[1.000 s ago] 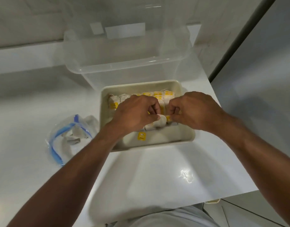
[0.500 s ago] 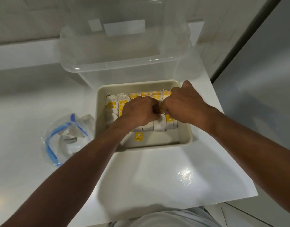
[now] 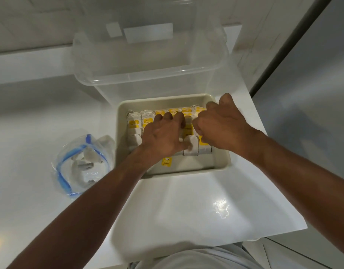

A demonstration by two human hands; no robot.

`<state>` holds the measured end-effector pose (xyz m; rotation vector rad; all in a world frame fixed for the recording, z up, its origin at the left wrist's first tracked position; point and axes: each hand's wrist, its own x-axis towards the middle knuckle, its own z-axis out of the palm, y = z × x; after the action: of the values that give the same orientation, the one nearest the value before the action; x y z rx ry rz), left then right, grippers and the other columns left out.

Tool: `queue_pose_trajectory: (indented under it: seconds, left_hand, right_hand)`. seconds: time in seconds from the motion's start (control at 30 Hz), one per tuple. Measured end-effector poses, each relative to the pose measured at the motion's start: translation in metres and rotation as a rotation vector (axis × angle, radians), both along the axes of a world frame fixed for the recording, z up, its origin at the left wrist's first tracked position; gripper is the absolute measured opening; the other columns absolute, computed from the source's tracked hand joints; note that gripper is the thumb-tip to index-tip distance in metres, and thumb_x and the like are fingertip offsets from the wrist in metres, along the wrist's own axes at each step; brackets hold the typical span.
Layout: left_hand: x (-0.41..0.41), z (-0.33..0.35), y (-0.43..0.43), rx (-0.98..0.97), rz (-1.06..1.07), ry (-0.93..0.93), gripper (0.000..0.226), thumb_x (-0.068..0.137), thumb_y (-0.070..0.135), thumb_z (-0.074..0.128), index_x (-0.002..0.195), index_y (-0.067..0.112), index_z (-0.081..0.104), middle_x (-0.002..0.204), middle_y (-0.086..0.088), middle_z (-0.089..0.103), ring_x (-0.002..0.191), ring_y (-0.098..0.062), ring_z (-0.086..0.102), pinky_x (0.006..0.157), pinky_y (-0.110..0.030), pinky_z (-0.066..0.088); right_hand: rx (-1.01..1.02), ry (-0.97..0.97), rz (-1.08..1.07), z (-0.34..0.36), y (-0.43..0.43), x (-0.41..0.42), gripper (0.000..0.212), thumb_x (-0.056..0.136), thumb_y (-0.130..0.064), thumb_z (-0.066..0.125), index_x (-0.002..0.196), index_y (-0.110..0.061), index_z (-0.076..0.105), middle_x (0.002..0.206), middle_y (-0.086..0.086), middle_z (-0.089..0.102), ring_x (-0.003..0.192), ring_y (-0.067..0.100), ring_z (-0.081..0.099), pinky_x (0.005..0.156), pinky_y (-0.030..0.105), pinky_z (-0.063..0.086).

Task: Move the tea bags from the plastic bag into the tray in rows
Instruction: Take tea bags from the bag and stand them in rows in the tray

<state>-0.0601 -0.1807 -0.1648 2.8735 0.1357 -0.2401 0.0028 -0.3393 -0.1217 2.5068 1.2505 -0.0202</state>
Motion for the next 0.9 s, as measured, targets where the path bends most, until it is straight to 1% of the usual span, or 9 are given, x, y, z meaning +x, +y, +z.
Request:
queue_pose_trajectory:
  seconds: [0.13, 0.2, 0.27, 0.4, 0.47, 0.63, 0.77, 0.83, 0.9]
  left_hand:
    - [-0.009, 0.000, -0.006, 0.048, -0.025, 0.002, 0.068, 0.064, 0.068, 0.073, 0.112, 0.028, 0.047, 0.112, 0.000, 0.052, 0.107, -0.026, 0.048, 0.078, -0.038, 0.043]
    - [-0.009, -0.003, -0.010, 0.110, -0.036, 0.008, 0.075, 0.063, 0.070, 0.074, 0.117, 0.026, 0.046, 0.117, -0.002, 0.052, 0.111, -0.028, 0.047, 0.082, -0.040, 0.043]
    - [-0.005, -0.006, -0.011, 0.141, -0.025, 0.012, 0.079, 0.063, 0.069, 0.074, 0.121, 0.024, 0.045, 0.120, -0.005, 0.052, 0.112, -0.030, 0.047, 0.083, -0.041, 0.042]
    - [0.004, -0.008, -0.011, 0.164, -0.006, 0.018, 0.079, 0.063, 0.068, 0.073, 0.122, 0.022, 0.045, 0.120, -0.007, 0.052, 0.110, -0.032, 0.048, 0.079, -0.040, 0.038]
    - [0.007, -0.008, -0.010, 0.154, 0.003, 0.026, 0.078, 0.064, 0.067, 0.072, 0.122, 0.022, 0.046, 0.120, -0.007, 0.053, 0.111, -0.032, 0.048, 0.078, -0.040, 0.037]
    - [0.003, -0.003, -0.007, 0.149, -0.001, 0.033, 0.078, 0.065, 0.072, 0.070, 0.122, 0.023, 0.046, 0.123, -0.007, 0.052, 0.114, -0.032, 0.048, 0.087, -0.044, 0.041]
    - [-0.010, 0.011, -0.001, 0.212, -0.039, -0.010, 0.077, 0.072, 0.079, 0.058, 0.126, 0.027, 0.044, 0.124, -0.005, 0.050, 0.116, -0.030, 0.046, 0.090, -0.045, 0.040]
    - [-0.020, 0.016, 0.005, 0.211, -0.047, -0.069, 0.072, 0.075, 0.077, 0.057, 0.128, 0.029, 0.045, 0.124, -0.003, 0.050, 0.115, -0.029, 0.047, 0.089, -0.044, 0.040]
    - [-0.027, 0.019, 0.013, 0.134, -0.028, -0.080, 0.067, 0.077, 0.074, 0.056, 0.129, 0.033, 0.045, 0.125, 0.000, 0.050, 0.116, -0.029, 0.047, 0.090, -0.045, 0.041]
  right_hand:
    - [-0.107, 0.030, -0.004, -0.008, 0.001, -0.010, 0.013, 0.085, -0.023, 0.061, 0.076, -0.026, 0.052, 0.061, -0.010, 0.041, 0.074, 0.018, 0.043, 0.081, 0.042, 0.024]
    - [-0.130, 0.054, -0.007, -0.012, 0.002, -0.010, 0.012, 0.083, -0.027, 0.065, 0.078, -0.027, 0.054, 0.068, -0.010, 0.048, 0.075, 0.018, 0.042, 0.087, 0.044, 0.027]
    - [-0.135, 0.061, -0.007, -0.016, 0.003, -0.009, 0.010, 0.083, -0.032, 0.067, 0.083, -0.027, 0.058, 0.079, -0.009, 0.061, 0.079, 0.019, 0.044, 0.091, 0.046, 0.022]
    - [-0.152, 0.021, -0.014, -0.018, 0.007, -0.006, 0.014, 0.081, -0.033, 0.066, 0.081, -0.028, 0.053, 0.082, -0.010, 0.066, 0.090, 0.018, 0.053, 0.085, 0.045, 0.014]
    - [-0.137, 0.005, -0.018, -0.019, 0.008, -0.006, 0.010, 0.081, -0.033, 0.064, 0.087, -0.027, 0.059, 0.083, -0.009, 0.068, 0.093, 0.019, 0.053, 0.086, 0.045, 0.014]
    - [0.006, -0.017, 0.019, -0.017, 0.005, -0.011, 0.028, 0.079, -0.028, 0.064, 0.107, -0.024, 0.062, 0.095, -0.005, 0.068, 0.100, 0.025, 0.056, 0.090, 0.047, 0.025]
    - [0.093, 0.014, -0.017, -0.008, 0.002, -0.015, 0.046, 0.080, -0.042, 0.067, 0.121, -0.024, 0.055, 0.114, -0.001, 0.061, 0.114, 0.027, 0.052, 0.100, 0.050, 0.032]
    - [0.240, 0.092, -0.035, -0.007, -0.002, -0.018, 0.046, 0.079, -0.046, 0.067, 0.120, -0.028, 0.056, 0.117, -0.003, 0.059, 0.115, 0.026, 0.051, 0.097, 0.046, 0.037]
    - [0.422, 0.276, -0.086, -0.008, -0.004, -0.021, 0.044, 0.081, -0.049, 0.067, 0.120, -0.032, 0.057, 0.120, -0.007, 0.057, 0.116, 0.023, 0.049, 0.089, 0.035, 0.038]
